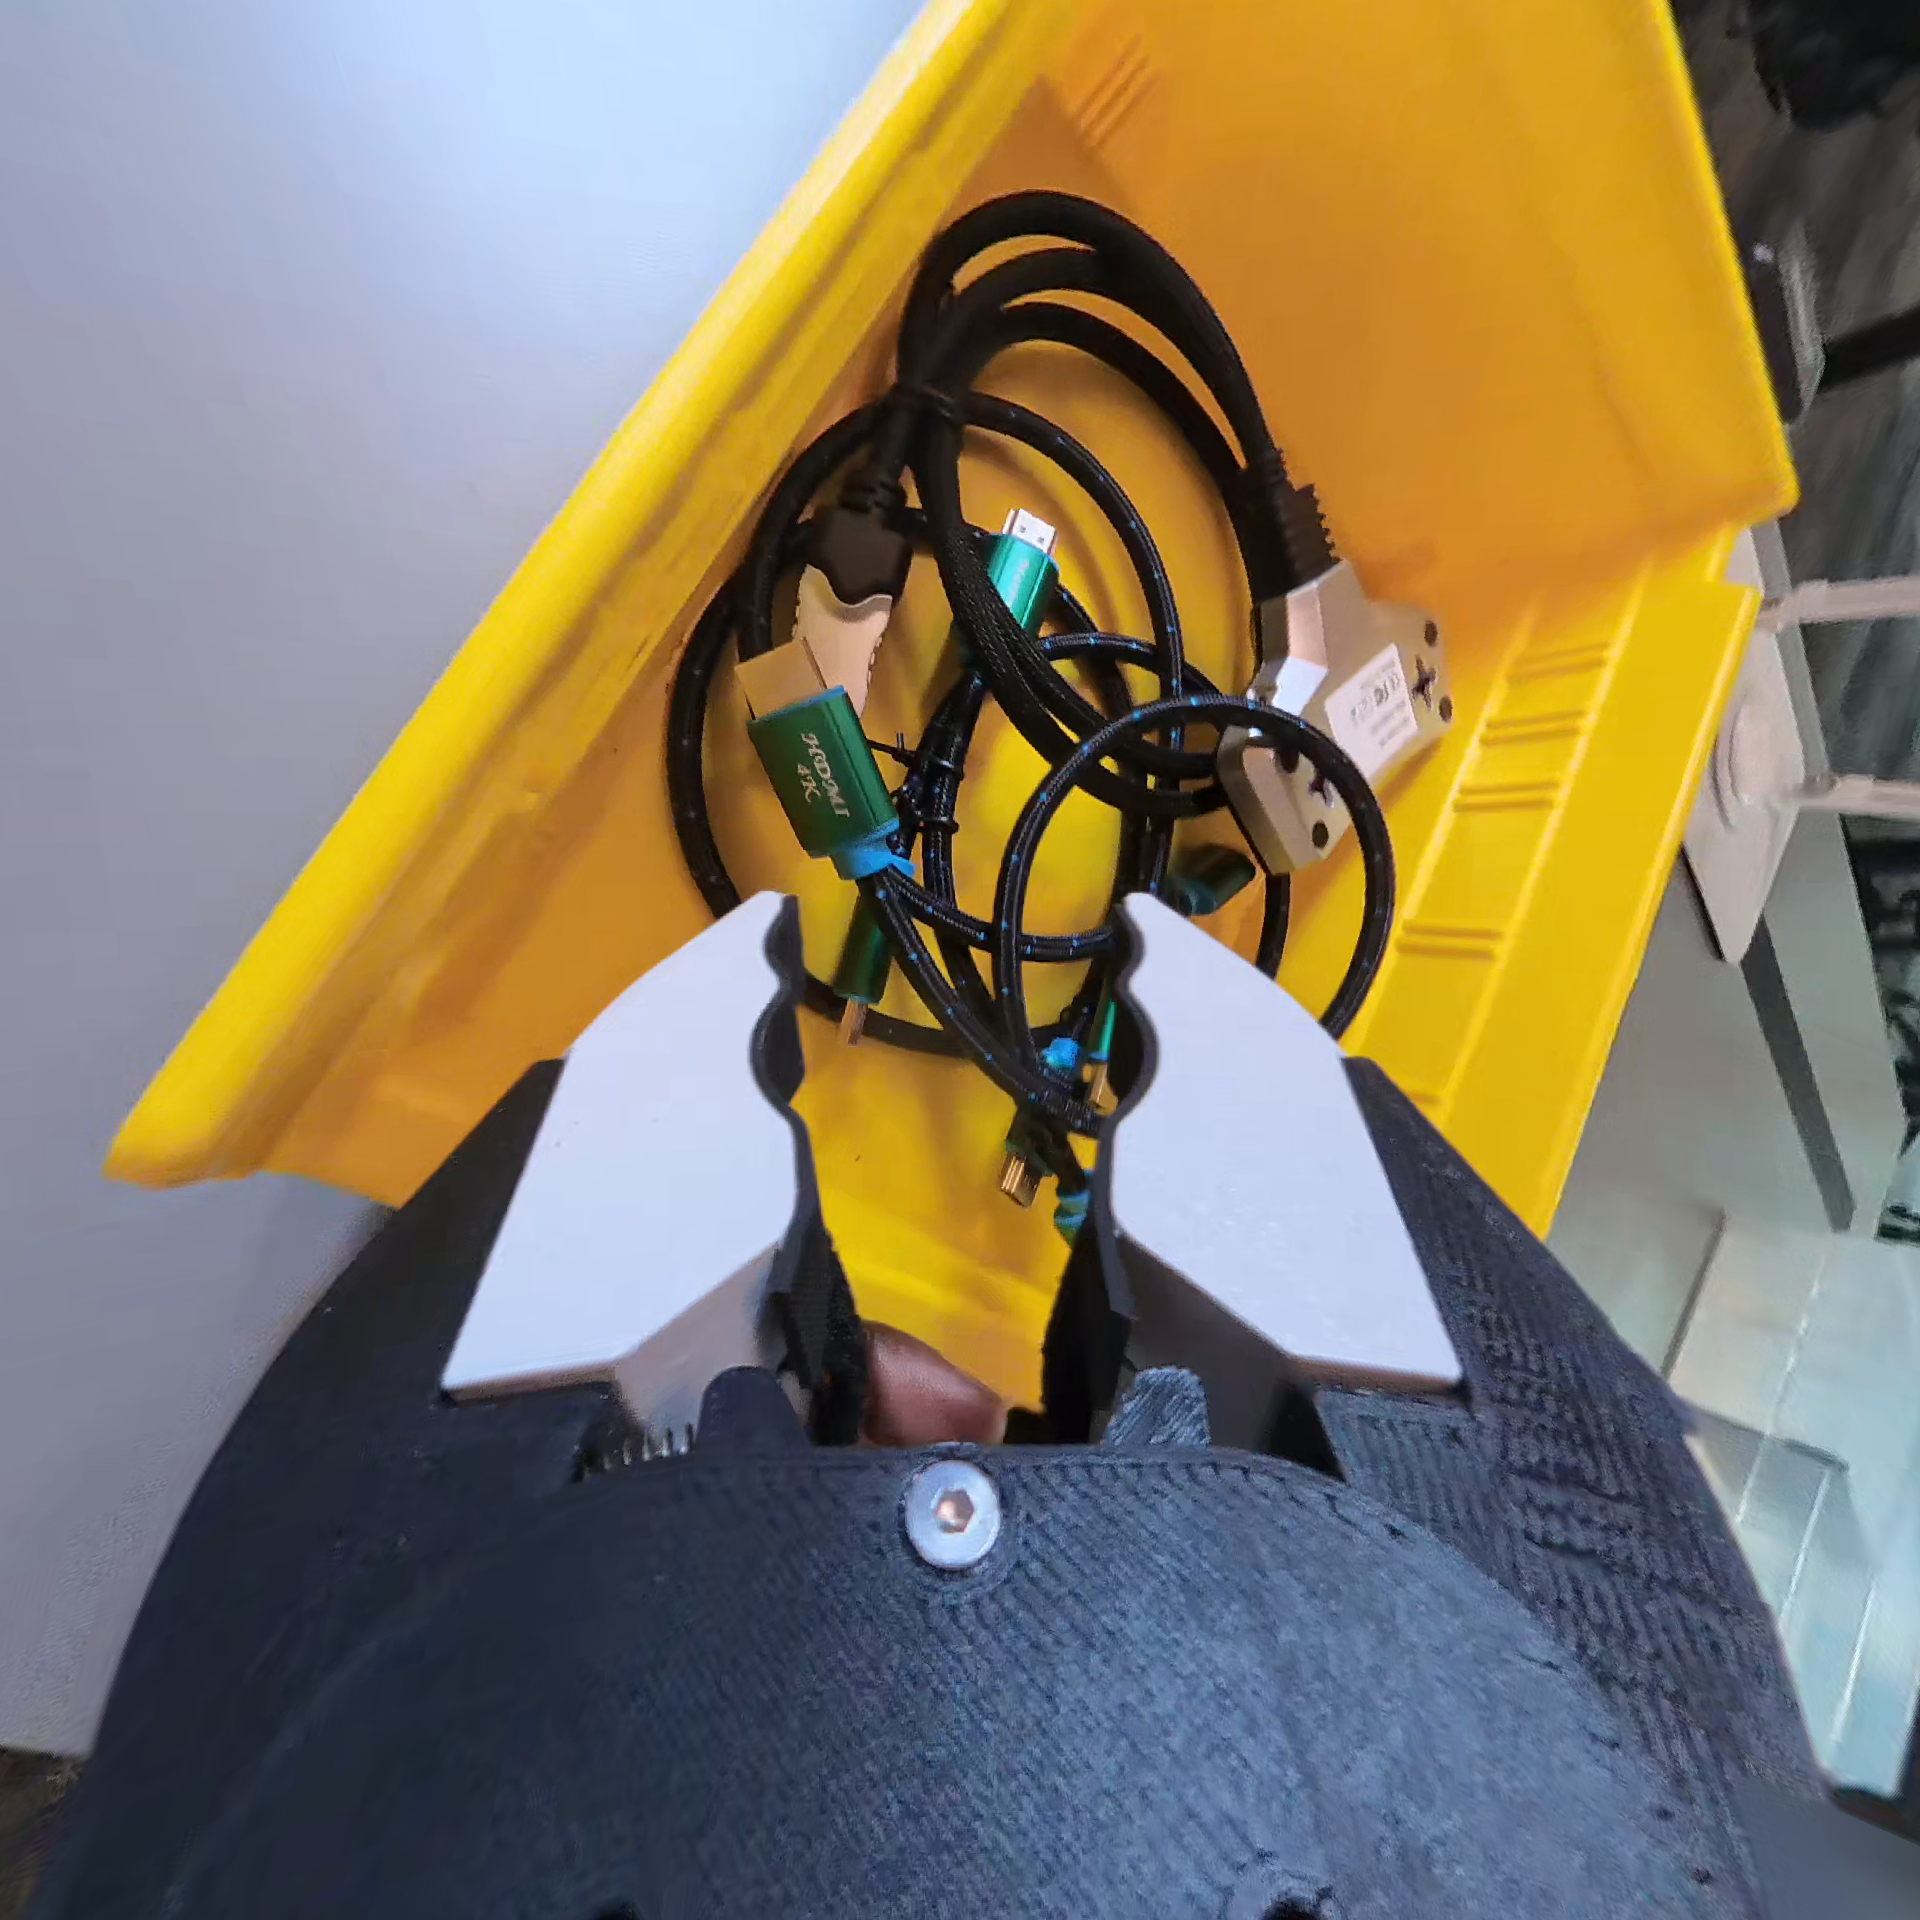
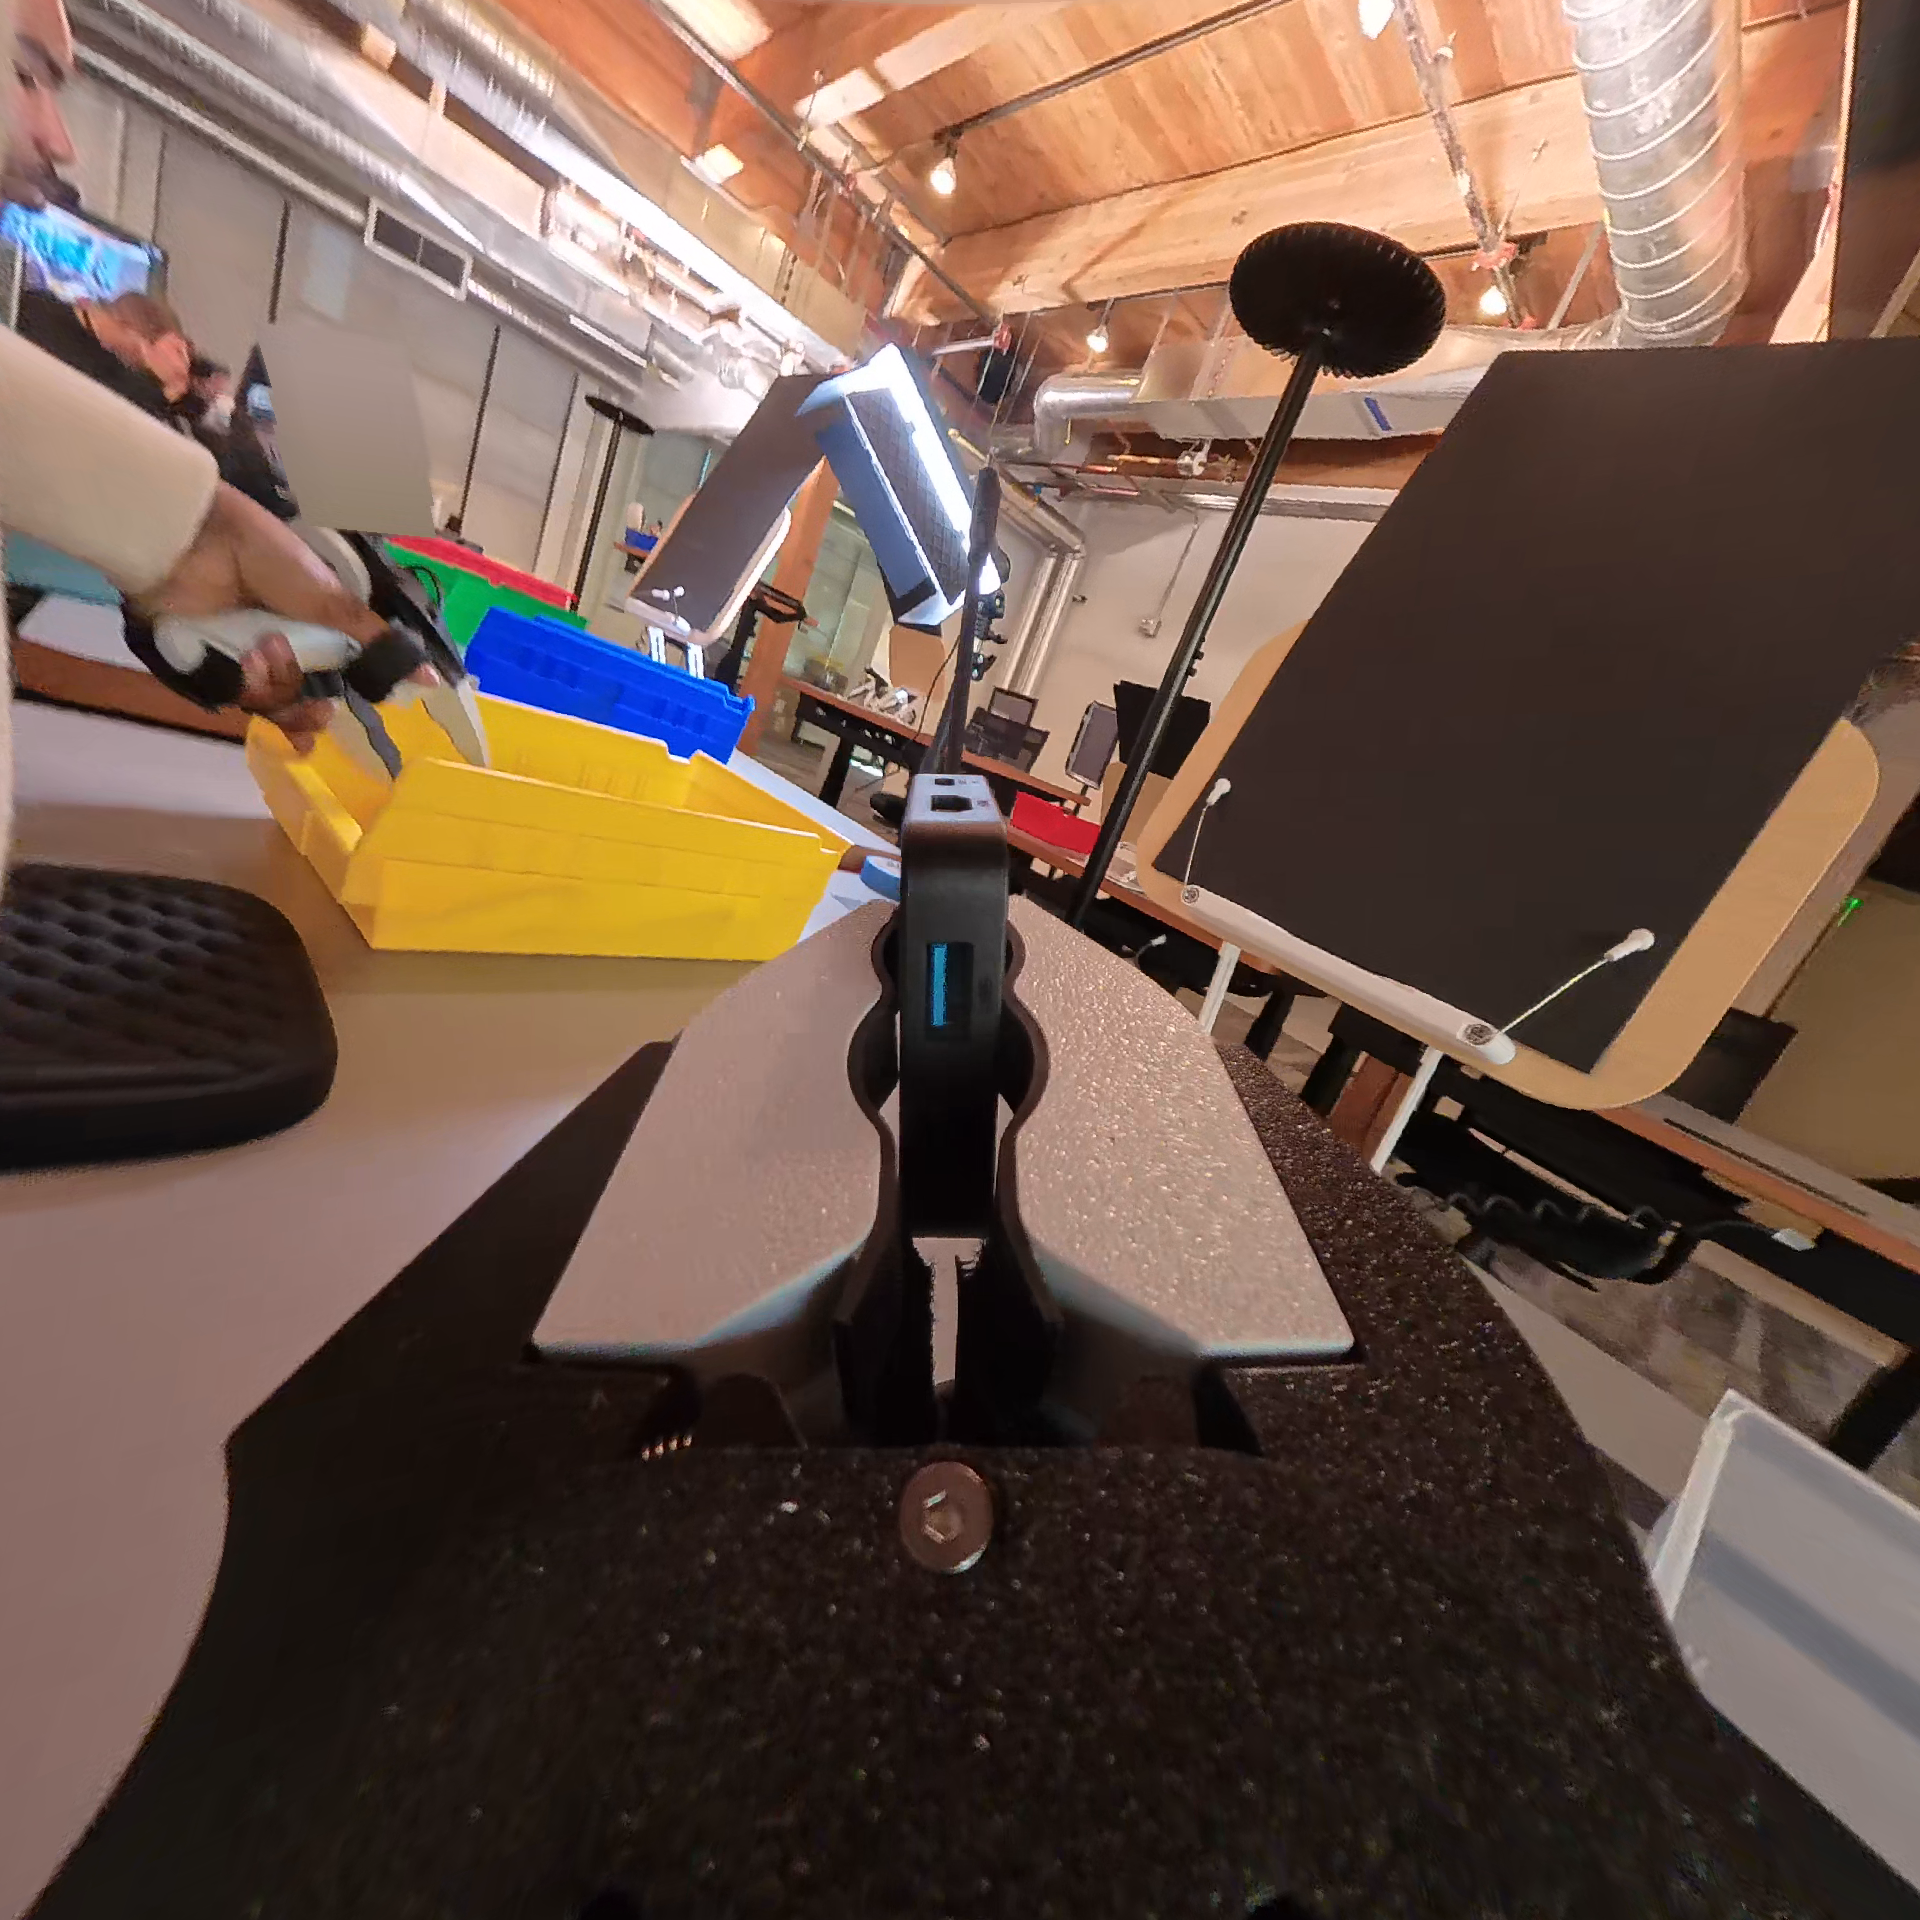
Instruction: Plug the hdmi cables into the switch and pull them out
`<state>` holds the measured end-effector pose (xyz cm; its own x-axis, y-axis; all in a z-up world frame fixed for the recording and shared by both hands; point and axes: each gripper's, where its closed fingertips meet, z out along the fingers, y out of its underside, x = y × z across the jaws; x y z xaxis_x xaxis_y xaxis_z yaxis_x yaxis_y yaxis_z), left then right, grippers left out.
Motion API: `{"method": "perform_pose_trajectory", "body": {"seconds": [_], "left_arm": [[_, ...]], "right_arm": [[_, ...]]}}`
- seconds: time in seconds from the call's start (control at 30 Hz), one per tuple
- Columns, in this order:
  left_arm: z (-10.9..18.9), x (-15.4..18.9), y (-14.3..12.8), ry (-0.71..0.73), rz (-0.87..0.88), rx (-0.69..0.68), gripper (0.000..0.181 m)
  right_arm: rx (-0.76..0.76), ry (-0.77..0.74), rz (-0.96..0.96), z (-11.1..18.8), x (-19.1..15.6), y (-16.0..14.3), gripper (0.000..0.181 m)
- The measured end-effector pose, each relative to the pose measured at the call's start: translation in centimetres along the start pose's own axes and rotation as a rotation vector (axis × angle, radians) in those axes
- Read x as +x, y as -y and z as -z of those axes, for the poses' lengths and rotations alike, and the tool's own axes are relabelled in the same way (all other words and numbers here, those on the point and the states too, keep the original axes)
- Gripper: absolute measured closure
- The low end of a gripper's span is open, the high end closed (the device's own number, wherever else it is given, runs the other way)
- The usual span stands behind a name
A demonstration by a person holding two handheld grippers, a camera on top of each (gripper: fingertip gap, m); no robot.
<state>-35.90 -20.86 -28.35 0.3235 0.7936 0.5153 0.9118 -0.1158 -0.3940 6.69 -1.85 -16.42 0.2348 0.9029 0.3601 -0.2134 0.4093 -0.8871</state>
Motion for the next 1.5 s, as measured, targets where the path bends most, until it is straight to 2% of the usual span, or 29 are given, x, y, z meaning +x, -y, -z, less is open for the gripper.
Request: {"method": "perform_pose_trajectory", "body": {"seconds": [0.1,0.3,0.53,0.6,0.7,0.77,0.83,0.93,1.07,1.2,1.23,1.33,1.4,1.5], "left_arm": [[-1.0,0.0,0.4,0.036,0.040,-0.002,0.135],[-1.8,-2.3,0.5,0.235,0.043,0.005,0.143],[-2.5,-1.9,1.1,0.217,0.003,0.081,0.150],[-2.5,-2.3,1.1,0.229,-0.021,0.091,0.160],[-2.5,-2.3,1.2,0.232,-0.071,0.127,0.161],[-1.9,-1.2,1.7,0.223,-0.207,0.194,0.161],[-0.6,1.5,2.4,0.168,-0.381,0.309,0.161],[3.1,6.8,3.3,0.098,-0.751,0.570,0.162],[8.0,12.8,1.5,0.078,-1.209,0.824,0.162],[12.1,16.6,-1.0,0.046,-1.461,0.986,0.161],[13.2,17.4,-1.6,0.015,-1.489,1.011,0.161],[16.0,20.3,-4.3,-0.206,-1.515,1.044,0.162],[17.0,21.8,-6.4,-0.305,-1.585,1.017,0.162],[15.4,23.2,-11.6,-0.441,-1.712,0.750,0.162]], "right_arm": [[0.042,-0.016,-0.057,0.5,0.6,0.4,0.168],[0.067,-0.037,-0.127,1.0,1.4,0.4,0.168],[0.100,-0.024,-0.169,1.3,1.4,0.7,0.168],[0.102,-0.020,-0.168,1.3,1.4,0.8,0.168],[0.102,-0.013,-0.166,1.2,1.2,0.8,0.168],[0.095,-0.011,-0.159,1.2,1.2,0.7,0.168],[0.086,-0.009,-0.150,1.2,1.1,0.5,0.168],[0.083,-0.003,-0.147,1.1,1.0,0.4,0.168],[0.059,-0.003,-0.135,0.8,0.8,0.0,0.167],[0.016,-0.004,-0.053,0.4,0.3,-0.4,0.167],[0.007,-0.002,-0.027,0.3,0.1,-0.4,0.167],[-0.023,0.003,0.072,-0.1,-0.5,-0.3,0.167],[-0.048,-0.001,0.141,-0.3,-0.9,-0.2,0.168],[-0.087,-0.022,0.198,-0.8,-1.0,0.1,0.167]]}}
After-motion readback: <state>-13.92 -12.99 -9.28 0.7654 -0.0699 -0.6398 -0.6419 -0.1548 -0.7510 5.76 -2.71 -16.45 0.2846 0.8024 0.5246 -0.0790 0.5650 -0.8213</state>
